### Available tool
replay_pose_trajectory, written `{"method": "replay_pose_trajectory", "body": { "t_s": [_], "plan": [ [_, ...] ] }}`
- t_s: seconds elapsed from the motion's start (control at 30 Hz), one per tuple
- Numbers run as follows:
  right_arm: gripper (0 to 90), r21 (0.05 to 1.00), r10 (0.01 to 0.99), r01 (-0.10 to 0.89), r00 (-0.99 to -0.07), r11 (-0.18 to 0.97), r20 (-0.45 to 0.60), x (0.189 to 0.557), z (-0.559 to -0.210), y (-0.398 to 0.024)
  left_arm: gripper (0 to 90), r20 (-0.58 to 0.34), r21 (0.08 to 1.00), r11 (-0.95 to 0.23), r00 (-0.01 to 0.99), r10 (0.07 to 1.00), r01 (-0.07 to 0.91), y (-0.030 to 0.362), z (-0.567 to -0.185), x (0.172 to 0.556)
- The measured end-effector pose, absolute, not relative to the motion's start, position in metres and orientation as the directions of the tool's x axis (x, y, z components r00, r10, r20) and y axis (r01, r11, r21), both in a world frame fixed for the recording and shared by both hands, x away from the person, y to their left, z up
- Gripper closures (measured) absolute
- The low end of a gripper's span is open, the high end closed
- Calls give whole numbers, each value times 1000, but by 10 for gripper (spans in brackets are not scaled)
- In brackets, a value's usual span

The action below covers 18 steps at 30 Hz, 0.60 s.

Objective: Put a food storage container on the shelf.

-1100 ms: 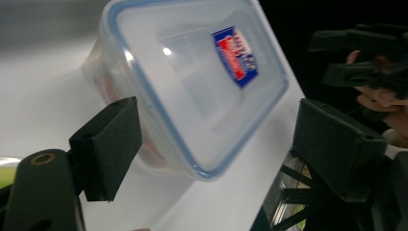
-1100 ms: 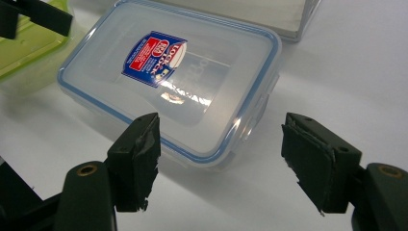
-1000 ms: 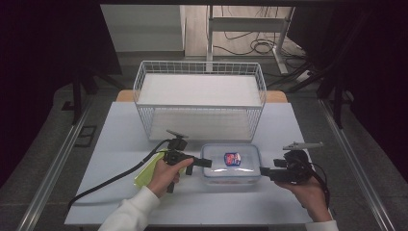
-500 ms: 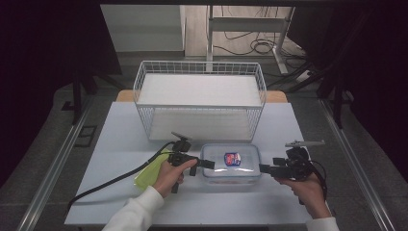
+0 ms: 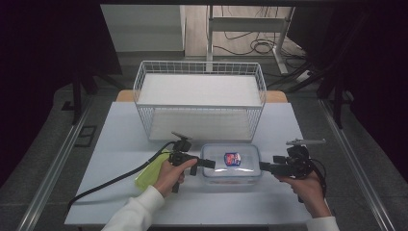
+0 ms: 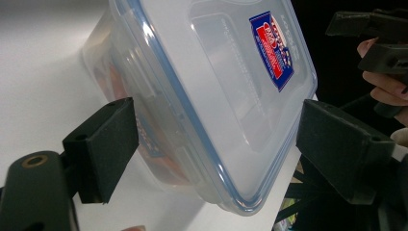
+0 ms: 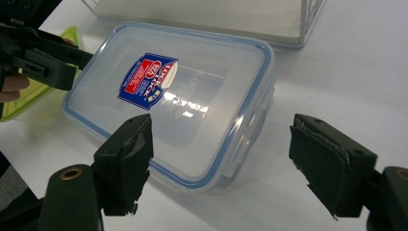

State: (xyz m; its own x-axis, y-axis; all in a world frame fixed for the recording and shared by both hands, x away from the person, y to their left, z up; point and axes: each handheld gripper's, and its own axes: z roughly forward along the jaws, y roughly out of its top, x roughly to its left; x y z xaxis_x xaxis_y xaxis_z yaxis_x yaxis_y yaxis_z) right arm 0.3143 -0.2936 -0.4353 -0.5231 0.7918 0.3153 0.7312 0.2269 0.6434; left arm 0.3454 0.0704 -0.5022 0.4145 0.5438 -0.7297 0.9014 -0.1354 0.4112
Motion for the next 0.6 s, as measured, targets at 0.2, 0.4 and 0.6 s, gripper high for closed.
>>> {"method": "replay_pose_trajectory", "body": {
  "t_s": [0.2, 0.4, 0.6],
  "plan": [
    [231, 643, 792, 730, -526, 232, 310, 315, -435, -292, 136, -727, 407, -136, 410, 551, 904, 69, -503, 346],
    [230, 642, 794, 731, -522, 230, 310, 316, -436, -291, 122, -735, 404, -123, 402, 546, 906, 69, -503, 347],
    [230, 644, 796, 731, -519, 225, 312, 316, -435, -291, 110, -735, 408, -125, 407, 543, 904, 69, -503, 347]
  ]
}}
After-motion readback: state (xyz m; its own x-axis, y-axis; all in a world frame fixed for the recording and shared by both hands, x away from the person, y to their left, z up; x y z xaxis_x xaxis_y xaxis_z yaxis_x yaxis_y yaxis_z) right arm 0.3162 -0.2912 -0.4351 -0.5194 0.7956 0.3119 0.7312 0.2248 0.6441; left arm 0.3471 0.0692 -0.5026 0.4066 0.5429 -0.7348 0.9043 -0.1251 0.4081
